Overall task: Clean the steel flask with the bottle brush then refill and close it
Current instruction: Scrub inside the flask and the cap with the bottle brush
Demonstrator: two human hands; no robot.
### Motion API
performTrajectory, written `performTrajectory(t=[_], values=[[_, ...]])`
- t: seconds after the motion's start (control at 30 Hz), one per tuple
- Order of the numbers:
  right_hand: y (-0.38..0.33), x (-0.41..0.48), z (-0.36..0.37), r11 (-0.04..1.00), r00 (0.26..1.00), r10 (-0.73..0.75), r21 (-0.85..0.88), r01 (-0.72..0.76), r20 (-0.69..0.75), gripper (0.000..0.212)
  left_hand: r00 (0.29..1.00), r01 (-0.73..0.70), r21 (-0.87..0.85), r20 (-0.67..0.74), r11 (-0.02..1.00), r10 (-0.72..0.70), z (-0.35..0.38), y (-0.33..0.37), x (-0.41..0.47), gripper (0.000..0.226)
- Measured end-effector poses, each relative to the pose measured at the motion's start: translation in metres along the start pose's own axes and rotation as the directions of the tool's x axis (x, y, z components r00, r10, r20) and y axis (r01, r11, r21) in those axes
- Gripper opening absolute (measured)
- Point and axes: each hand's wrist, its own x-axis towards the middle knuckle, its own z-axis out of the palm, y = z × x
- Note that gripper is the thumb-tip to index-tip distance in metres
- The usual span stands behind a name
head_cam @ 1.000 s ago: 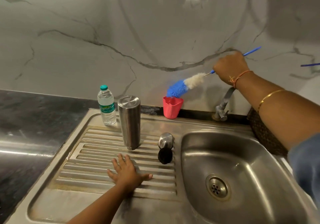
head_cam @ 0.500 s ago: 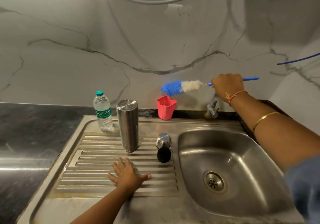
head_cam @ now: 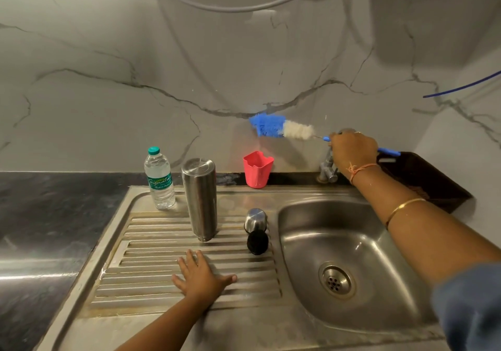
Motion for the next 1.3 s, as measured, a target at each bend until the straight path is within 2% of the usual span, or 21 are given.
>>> performTrajectory(t=[0.13, 0.23, 0.3, 0.4, 0.47, 0.57, 0.63, 0.7, 0.77, 0.83, 0.97, 1.07, 1.17, 1.3], values=[[-0.015, -0.016, 0.017, 1.0, 0.993, 0.019, -0.021, -0.016, 0.115, 0.021, 0.999, 0.018, -0.094, -0.048, 0.995, -0.023, 0.0, -0.001, 0.003, 0.112], [-0.019, -0.024, 0.034, 0.996, 0.987, 0.057, 0.065, -0.067, 0.149, 0.023, 0.974, 0.047, -0.357, -0.19, 0.933, -0.121, -0.009, 0.003, 0.005, 0.103], [-0.02, -0.025, 0.044, 0.977, 0.979, 0.101, 0.17, -0.131, 0.176, 0.025, 0.957, 0.007, -0.508, -0.247, 0.861, -0.153, -0.021, 0.004, 0.011, 0.102], [-0.021, -0.029, 0.049, 0.93, 0.959, 0.166, 0.287, -0.23, 0.232, 0.027, 0.953, -0.151, -0.548, -0.303, 0.823, -0.028, -0.04, 0.004, 0.028, 0.109], [-0.021, -0.033, 0.05, 0.907, 0.946, 0.199, 0.319, -0.277, 0.254, 0.028, 0.954, -0.207, -0.585, -0.3, 0.784, 0.028, -0.054, 0.005, 0.038, 0.119], [-0.019, -0.039, 0.051, 0.875, 0.927, 0.24, 0.349, -0.335, 0.289, 0.031, 0.959, -0.264, -0.693, -0.266, 0.671, 0.102, -0.077, 0.012, 0.044, 0.125], [-0.017, -0.043, 0.05, 0.861, 0.918, 0.256, 0.359, -0.359, 0.304, 0.032, 0.96, -0.279, -0.754, -0.241, 0.595, 0.144, -0.09, 0.02, 0.043, 0.119], [-0.015, -0.046, 0.051, 0.855, 0.915, 0.254, 0.369, -0.364, 0.314, 0.034, 0.963, -0.271, -0.772, -0.223, 0.575, 0.154, -0.098, 0.025, 0.042, 0.097], [-0.015, -0.051, 0.05, 0.847, 0.913, 0.252, 0.384, -0.368, 0.32, 0.035, 0.965, -0.262, -0.75, -0.214, 0.607, 0.153, -0.101, 0.027, 0.037, 0.072], [-0.014, -0.056, 0.051, 0.841, 0.915, 0.254, 0.396, -0.369, 0.313, 0.033, 0.958, -0.285, -0.742, -0.246, 0.606, 0.15, -0.099, 0.023, 0.032, 0.062], [-0.014, -0.069, 0.051, 0.825, 0.92, 0.253, 0.43, -0.367, 0.299, 0.032, 0.924, -0.367, -0.733, -0.357, 0.573, 0.135, -0.088, 0.009, 0.013, 0.057], [-0.014, -0.079, 0.049, 0.814, 0.926, 0.254, 0.456, -0.361, 0.279, 0.031, 0.916, -0.369, -0.752, -0.394, 0.546, 0.076, -0.077, 0.001, -0.009, 0.056], [-0.014, -0.086, 0.048, 0.805, 0.924, 0.272, 0.463, -0.371, 0.268, 0.031, 0.932, -0.346, -0.812, -0.356, 0.47, 0.07, -0.066, 0.001, -0.034, 0.051], [-0.012, -0.099, 0.05, 0.777, 0.913, 0.311, 0.482, -0.404, 0.263, 0.031, 0.946, -0.309, -0.881, -0.246, 0.359, 0.21, -0.053, 0.016, -0.06, 0.046]])
